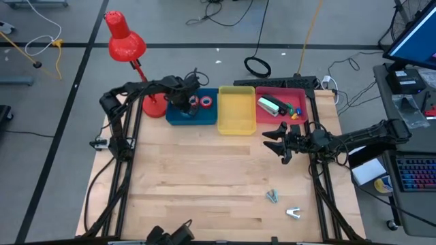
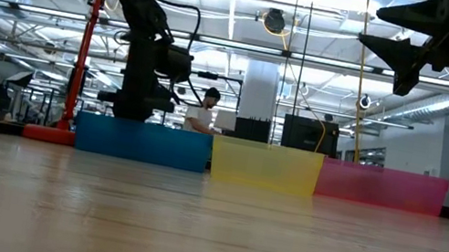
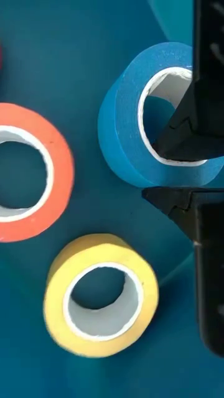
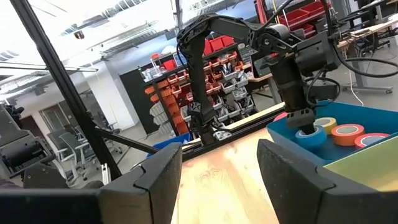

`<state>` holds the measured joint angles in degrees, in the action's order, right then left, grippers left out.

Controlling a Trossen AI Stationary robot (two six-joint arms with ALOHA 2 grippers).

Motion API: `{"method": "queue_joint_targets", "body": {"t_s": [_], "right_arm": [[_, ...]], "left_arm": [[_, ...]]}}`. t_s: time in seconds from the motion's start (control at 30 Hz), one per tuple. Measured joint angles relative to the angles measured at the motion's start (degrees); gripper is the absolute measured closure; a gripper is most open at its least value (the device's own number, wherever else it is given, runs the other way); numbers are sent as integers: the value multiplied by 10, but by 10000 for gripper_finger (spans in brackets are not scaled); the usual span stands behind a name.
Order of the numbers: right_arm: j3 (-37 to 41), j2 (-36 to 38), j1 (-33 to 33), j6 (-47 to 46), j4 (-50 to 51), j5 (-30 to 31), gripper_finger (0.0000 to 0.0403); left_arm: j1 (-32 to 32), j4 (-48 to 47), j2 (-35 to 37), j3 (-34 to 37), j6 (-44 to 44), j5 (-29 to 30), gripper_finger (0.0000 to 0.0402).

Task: Pick and place Stapler, Stapler remover, tape
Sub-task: Put the blue tape into the blue bin

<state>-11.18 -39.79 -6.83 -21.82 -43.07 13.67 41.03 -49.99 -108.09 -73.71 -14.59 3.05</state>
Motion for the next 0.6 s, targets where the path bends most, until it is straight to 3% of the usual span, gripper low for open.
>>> {"method": "queue_joint_targets", "body": {"t_s": [0.43,0.6], "right_arm": [[0,0,0,0,0,0,202],[0,0,0,0,0,-2,202]], "left_arm": [[1,1,0,0,-1,-1,360],[0,-1,0,0,-1,-3,310]]}}
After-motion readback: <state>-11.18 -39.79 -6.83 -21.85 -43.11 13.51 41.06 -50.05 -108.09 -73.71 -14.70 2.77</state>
